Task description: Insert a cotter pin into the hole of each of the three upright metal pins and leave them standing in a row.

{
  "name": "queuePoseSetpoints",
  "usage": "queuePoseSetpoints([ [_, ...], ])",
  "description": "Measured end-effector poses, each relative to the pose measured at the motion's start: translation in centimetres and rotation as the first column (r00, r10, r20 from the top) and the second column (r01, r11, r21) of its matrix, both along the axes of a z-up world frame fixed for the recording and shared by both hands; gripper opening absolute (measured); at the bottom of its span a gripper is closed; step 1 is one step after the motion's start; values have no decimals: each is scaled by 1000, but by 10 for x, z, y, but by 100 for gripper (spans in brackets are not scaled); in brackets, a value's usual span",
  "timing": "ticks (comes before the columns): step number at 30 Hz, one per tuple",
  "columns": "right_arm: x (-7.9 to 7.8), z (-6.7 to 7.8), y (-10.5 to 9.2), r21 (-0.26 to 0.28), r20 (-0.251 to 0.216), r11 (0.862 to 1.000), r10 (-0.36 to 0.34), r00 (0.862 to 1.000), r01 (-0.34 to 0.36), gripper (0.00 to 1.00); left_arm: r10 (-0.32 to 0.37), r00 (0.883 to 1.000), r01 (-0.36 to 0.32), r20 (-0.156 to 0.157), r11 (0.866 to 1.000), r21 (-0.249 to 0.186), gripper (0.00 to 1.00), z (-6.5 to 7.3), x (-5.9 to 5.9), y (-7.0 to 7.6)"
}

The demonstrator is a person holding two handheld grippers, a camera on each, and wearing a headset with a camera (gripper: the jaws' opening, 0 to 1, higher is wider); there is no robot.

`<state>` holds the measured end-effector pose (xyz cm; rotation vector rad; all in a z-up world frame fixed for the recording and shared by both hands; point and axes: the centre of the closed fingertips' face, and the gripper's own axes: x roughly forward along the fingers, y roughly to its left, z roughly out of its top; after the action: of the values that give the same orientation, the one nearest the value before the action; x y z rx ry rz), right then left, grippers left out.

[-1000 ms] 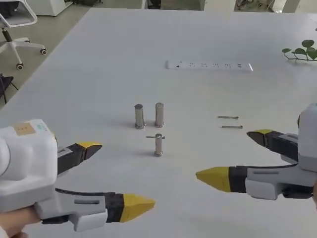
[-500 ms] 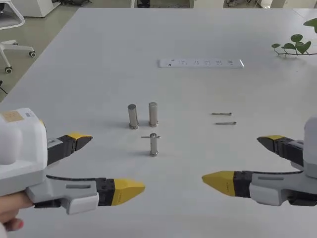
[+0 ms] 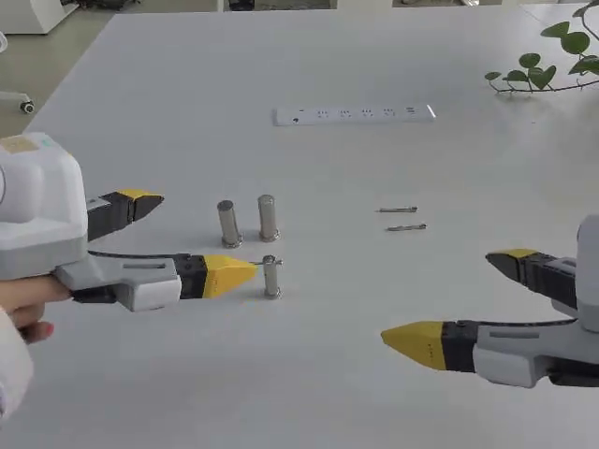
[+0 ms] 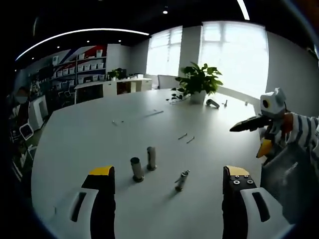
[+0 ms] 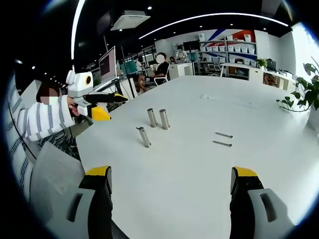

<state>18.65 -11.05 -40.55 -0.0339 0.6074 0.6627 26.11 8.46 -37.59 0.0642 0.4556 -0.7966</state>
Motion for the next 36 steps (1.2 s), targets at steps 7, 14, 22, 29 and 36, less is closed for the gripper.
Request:
queuePoseSetpoints([
  [7, -7, -7, 0, 11, -33, 1000, -12, 999, 12, 98, 17, 1000, -17, -25, 1000, -15, 75, -4, 23, 3],
  [14, -9, -12, 0, -3, -54, 1000, -2, 999, 2, 98, 39, 999, -39, -23, 999, 15, 68, -13, 50, 4],
  [22, -9, -15, 0, -3, -71, 1000, 3, 997, -3, 97, 68, 997, -65, -44, 995, 74, 54, -36, 66, 5],
  [29, -10, -18, 0, -2, -86, 1000, 4, 996, -5, 96, 33, 998, -25, -45, 985, 168, 43, -57, 70, 0],
  [36, -13, -23, -1, -7, -103, 1000, 1, 995, -1, 96, 50, 995, -35, -81, 982, 184, 34, -74, 77, -1],
])
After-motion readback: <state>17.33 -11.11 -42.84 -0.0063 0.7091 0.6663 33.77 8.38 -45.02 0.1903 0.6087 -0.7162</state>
